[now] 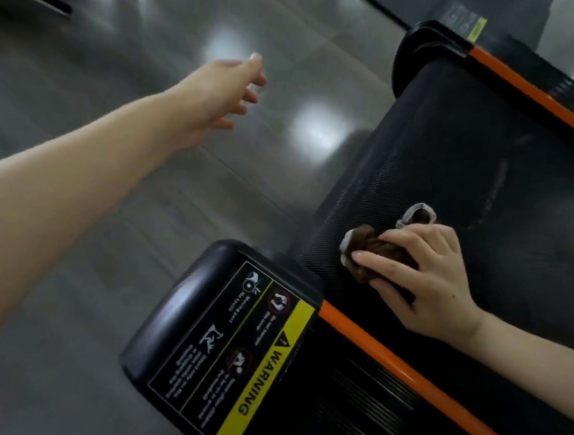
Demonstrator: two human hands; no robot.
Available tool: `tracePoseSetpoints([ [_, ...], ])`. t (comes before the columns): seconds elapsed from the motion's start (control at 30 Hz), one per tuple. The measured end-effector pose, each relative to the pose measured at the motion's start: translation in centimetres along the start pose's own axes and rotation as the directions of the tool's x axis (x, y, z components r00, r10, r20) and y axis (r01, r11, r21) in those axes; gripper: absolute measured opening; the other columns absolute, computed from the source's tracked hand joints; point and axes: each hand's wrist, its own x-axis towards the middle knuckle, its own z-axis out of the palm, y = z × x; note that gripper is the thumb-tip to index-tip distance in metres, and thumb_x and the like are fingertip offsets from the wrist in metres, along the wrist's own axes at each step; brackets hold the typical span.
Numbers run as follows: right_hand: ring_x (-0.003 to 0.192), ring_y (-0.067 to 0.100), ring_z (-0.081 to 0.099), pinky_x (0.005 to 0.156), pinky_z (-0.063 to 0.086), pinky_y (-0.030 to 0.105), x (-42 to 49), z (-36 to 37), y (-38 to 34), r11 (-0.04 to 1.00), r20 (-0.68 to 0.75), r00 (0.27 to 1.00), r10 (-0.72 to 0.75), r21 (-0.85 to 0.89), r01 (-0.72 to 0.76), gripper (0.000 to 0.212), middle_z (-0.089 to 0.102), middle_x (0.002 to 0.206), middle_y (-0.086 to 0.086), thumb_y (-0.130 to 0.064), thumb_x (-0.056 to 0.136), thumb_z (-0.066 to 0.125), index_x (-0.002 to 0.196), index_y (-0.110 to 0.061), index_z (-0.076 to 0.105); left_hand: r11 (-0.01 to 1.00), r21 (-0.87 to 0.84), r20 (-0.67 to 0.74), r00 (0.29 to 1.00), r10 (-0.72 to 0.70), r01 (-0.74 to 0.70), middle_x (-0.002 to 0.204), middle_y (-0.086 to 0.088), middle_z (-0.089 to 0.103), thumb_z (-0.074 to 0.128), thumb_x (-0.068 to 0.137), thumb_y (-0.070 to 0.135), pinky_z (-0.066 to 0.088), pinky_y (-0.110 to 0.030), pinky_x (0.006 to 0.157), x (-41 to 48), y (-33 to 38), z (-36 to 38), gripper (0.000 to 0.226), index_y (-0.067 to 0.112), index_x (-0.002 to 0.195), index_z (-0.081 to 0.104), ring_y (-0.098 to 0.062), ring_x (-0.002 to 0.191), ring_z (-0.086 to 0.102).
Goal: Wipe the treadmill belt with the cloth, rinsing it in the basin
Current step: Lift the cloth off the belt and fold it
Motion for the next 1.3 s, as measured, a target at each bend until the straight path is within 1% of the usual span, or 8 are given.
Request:
tracePoseSetpoints([
  [0.2, 0.097, 0.03, 0.052, 0.085, 0.036, 0.046, 0.3, -0.6, 0.2, 0.999, 0.098, 0.995, 0.033, -0.001, -0.034, 0.032, 0.051, 0.11, 0.005, -0.032, 0.088, 0.052, 0.119, -0.03, 0.056, 0.999, -0.028, -0.054, 0.997, -0.048, 0.046, 0.096, 0.002, 0.055, 0.034, 0.1, 0.041, 0.039, -0.024, 0.067, -0.2, 2.4, -2.6, 0.03, 0.021, 0.105, 0.055, -0.013, 0.082, 0.048],
  [0.43, 0.084, 0.034, 0.055, 0.071, 0.038, 0.045, 2.8, -2.5, -0.7, 0.993, 0.338, 0.935, 0.105, -0.087, -0.08, 0.034, 0.056, 0.098, 0.014, -0.031, 0.086, 0.046, 0.119, -0.027, 0.052, 0.979, 0.15, -0.181, 0.977, -0.111, 0.139, 0.112, -0.008, 0.065, 0.042, 0.099, 0.032, 0.043, -0.027, 0.082, -7.8, 1.2, -10.4, 0.034, 0.009, 0.113, 0.063, -0.022, 0.105, 0.058],
  [0.63, 0.084, 0.028, 0.056, 0.072, 0.042, 0.04, 15.8, -6.2, -9.7, 0.936, 0.321, 0.915, 0.244, 0.17, -0.309, 0.037, 0.06, 0.096, 0.012, -0.034, 0.09, 0.048, 0.121, -0.015, 0.051, 0.928, -0.132, -0.328, 0.868, -0.373, 0.349, 0.103, -0.006, 0.067, 0.052, 0.095, 0.026, 0.044, -0.027, 0.076, -18.9, -0.5, -19.3, 0.019, 0.016, 0.105, 0.063, -0.014, 0.086, 0.057],
  [0.77, 0.095, 0.016, 0.053, 0.086, 0.042, 0.032, 27.5, -8.0, -20.7, 0.77, 0.427, 0.884, 0.19, 0.494, -0.404, 0.047, 0.056, 0.104, 0.0, -0.03, 0.083, 0.067, 0.122, -0.011, 0.051, 0.855, -0.308, -0.359, 0.782, -0.51, 0.417, 0.089, 0.008, 0.061, 0.058, 0.093, 0.028, 0.04, -0.014, 0.063, -26.2, 1.1, -25.1, 0.013, 0.021, 0.102, 0.063, -0.005, 0.079, 0.055],
  [0.9, 0.097, 0.012, 0.053, 0.084, 0.036, 0.019, 36.6, -10.9, -31.1, 0.654, 0.546, 0.837, 0.047, 0.616, -0.439, 0.046, 0.055, 0.105, -0.006, -0.024, 0.078, 0.075, 0.116, -0.012, 0.054, 0.795, -0.416, -0.41, 0.689, -0.598, 0.442, 0.101, 0.004, 0.066, 0.061, 0.091, 0.031, 0.039, -0.001, 0.058, -32.4, 3.6, -31.9, 0.023, 0.018, 0.109, 0.065, -0.003, 0.085, 0.058],
  [1.13, 0.094, 0.008, 0.055, 0.079, 0.038, 0.015, 50.8, -18.7, -47.3, 0.5, 0.597, 0.761, -0.253, 0.754, -0.426, 0.03, 0.06, 0.1, -0.008, -0.027, 0.084, 0.069, 0.111, -0.017, 0.059, 0.716, -0.57, -0.391, 0.633, -0.668, 0.403, 0.129, -0.001, 0.057, 0.065, 0.086, 0.039, 0.04, -0.021, 0.095, -42.5, 9.4, -45.5, 0.056, 0.019, 0.135, 0.049, -0.01, 0.116, 0.055],
  [1.23, 0.095, 0.007, 0.055, 0.079, 0.039, 0.013, 56.8, -21.4, -52.4, 0.434, 0.607, 0.733, -0.308, 0.775, -0.46, 0.027, 0.062, 0.1, -0.007, -0.028, 0.088, 0.064, 0.112, -0.016, 0.061, 0.742, -0.576, -0.474, 0.598, -0.646, 0.344, 0.101, 0.005, 0.066, 0.065, 0.088, 0.03, 0.041, -0.005, 0.066, -44.7, 12.2, -51.5, 0.035, 0.014, 0.119, 0.061, 0.003, 0.083, 0.059],
  [1.3, 0.095, 0.008, 0.055, 0.075, 0.038, 0.005, 61.0, -22.6, -54.7, 0.418, 0.618, 0.694, -0.37, 0.778, -0.469, 0.027, 0.062, 0.1, -0.007, -0.028, 0.09, 0.062, 0.113, -0.016, 0.061, 0.753, -0.576, -0.559, 0.519, -0.647, 0.318, 0.086, 0.001, 0.065, 0.066, 0.088, 0.024, 0.039, -0.008, 0.056, -45.5, 13.8, -55.5, 0.022, 0.011, 0.105, 0.067, -0.004, 0.072, 0.055],
])
